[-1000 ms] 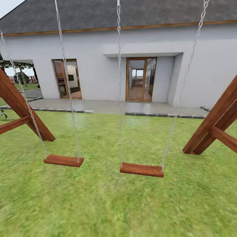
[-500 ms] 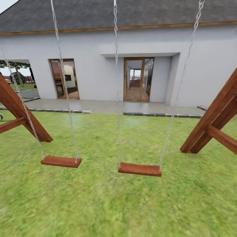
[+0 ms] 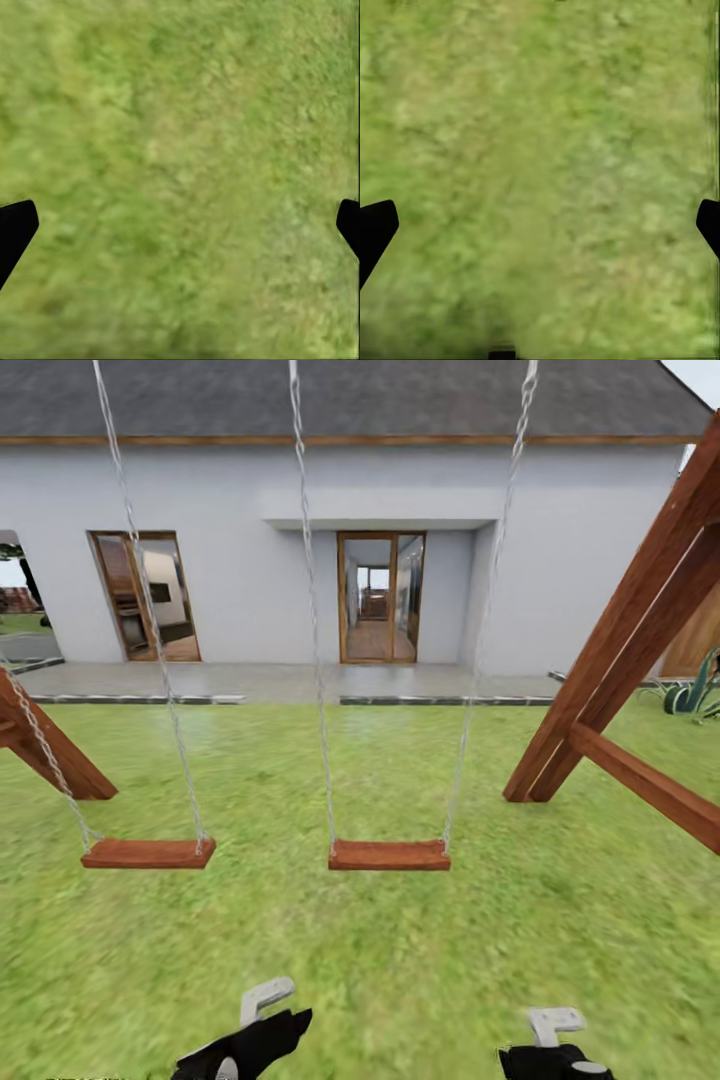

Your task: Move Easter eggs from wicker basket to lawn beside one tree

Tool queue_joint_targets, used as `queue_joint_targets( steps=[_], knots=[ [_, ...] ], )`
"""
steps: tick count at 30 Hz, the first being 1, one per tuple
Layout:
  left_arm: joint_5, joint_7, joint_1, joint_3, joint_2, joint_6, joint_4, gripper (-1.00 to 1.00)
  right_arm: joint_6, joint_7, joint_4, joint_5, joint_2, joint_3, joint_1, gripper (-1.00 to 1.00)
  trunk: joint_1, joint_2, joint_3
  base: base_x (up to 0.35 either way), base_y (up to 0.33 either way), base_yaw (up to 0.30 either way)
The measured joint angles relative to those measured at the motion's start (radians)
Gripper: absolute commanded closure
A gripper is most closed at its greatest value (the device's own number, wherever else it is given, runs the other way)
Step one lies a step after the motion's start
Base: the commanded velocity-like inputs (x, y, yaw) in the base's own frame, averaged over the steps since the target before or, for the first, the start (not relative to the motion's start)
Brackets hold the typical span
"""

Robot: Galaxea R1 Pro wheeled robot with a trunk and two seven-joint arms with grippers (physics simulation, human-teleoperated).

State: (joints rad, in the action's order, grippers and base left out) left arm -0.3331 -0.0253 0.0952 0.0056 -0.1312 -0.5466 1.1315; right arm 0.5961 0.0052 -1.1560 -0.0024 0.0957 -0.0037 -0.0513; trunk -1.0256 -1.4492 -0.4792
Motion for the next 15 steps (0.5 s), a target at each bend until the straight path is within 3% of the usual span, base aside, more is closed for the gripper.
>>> queue_joint_targets(
  steps=[3, 11, 15],
  knots=[
    [-0.048, -0.016, 0.003, -0.002, 0.0, 0.074, -0.034, -1.0, 0.007, -0.001, -0.055, 0.003, 0.002, 0.001, 0.004, -1.0, 0.0, 0.0, -0.002, -0.338, -0.014, -0.24],
    [-0.075, -0.07, 0.004, -0.042, -0.001, 0.12, -0.06, -1.0, 0.009, -0.001, -0.077, 0.003, 0.001, 0.004, 0.006, -1.0, 0.0, 0.0, -0.007, -0.341, -0.062, -0.233],
    [-0.078, -0.075, 0.004, -0.046, -0.001, 0.125, -0.06, -1.0, 0.009, -0.001, -0.088, 0.003, -0.001, 0.005, 0.005, -1.0, 0.0, 0.0, -0.009, -0.342, -0.046, -0.1]
  ],
)
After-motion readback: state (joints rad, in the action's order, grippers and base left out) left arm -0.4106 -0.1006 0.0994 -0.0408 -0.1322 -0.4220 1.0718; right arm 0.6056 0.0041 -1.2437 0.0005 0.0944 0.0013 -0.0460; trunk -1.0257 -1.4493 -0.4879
